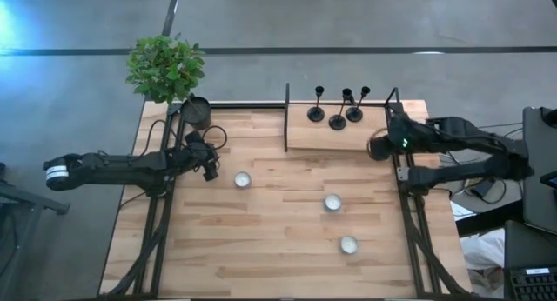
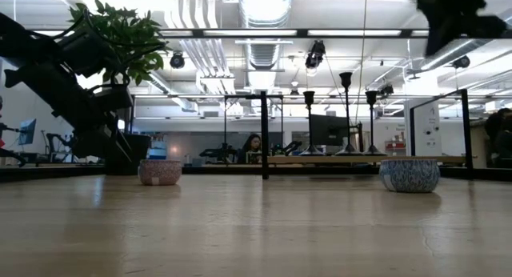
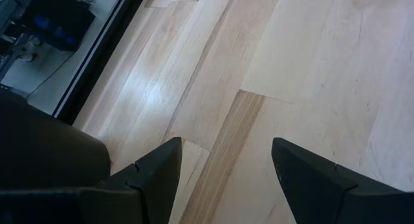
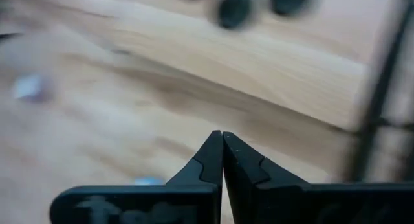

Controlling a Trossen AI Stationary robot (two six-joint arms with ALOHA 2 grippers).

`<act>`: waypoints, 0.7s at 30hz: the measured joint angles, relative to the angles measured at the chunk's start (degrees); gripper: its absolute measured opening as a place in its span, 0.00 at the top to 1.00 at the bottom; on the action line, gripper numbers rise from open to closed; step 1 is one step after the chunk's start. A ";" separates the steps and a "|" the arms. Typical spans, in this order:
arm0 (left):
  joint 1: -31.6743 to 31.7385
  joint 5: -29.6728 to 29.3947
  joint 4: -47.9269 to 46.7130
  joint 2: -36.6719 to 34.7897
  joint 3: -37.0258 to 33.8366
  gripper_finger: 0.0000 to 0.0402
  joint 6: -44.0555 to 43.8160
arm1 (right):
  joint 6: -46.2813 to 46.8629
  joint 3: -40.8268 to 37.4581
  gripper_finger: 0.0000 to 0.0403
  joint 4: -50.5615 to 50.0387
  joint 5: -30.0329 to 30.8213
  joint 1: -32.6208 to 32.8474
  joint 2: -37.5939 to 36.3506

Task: Pick & Place candle stick holders
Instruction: Put the red scented candle on the shelf

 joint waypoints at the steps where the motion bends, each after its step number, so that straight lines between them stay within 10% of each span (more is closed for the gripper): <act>1: 0.00 0.00 0.01 0.00 0.00 0.39 -0.01 | 0.32 1.18 0.98 1.46 1.71 3.85 0.21; 10: 0.00 0.00 0.01 0.00 0.00 0.39 -0.01 | 2.91 12.20 0.98 2.56 11.27 34.04 11.27; 21: 0.01 -0.02 0.01 0.00 0.00 0.39 0.01 | 4.46 22.86 0.98 -0.56 -1.50 42.29 29.45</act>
